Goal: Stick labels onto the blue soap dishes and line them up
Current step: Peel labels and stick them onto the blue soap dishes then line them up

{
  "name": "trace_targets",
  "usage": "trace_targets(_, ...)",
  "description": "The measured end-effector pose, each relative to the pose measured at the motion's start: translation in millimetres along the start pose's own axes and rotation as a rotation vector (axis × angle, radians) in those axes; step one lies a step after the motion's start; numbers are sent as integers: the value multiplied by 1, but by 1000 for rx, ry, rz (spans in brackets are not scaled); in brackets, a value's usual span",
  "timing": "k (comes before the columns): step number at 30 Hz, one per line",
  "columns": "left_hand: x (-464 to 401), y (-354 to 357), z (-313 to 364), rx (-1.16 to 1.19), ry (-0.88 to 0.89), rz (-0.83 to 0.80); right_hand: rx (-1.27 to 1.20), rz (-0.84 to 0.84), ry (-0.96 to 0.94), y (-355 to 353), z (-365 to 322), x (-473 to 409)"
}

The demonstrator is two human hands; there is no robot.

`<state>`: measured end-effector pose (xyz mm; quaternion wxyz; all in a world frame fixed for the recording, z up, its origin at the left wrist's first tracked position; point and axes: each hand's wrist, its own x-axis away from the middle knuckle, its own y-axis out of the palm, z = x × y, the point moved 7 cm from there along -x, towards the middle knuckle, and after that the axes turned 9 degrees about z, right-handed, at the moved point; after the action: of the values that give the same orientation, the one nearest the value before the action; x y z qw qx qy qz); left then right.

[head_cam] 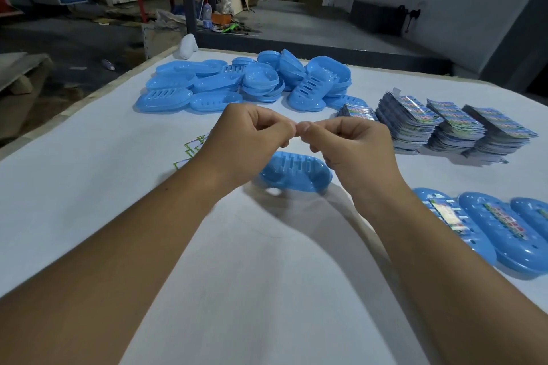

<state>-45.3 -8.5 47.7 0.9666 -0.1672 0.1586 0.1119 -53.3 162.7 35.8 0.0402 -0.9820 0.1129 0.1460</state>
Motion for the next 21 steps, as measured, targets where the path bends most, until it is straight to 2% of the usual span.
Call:
trace_targets(8, -3, 1, -3, 31, 6, 13, 15, -61, -54, 5, -3, 3)
trace_targets(15, -10, -7, -13, 36, -70, 138, 187, 78, -4, -7, 6, -4)
trace_targets(21, -12, -5, -20, 49, -136, 116, 193, 76, 18, -8, 9, -7)
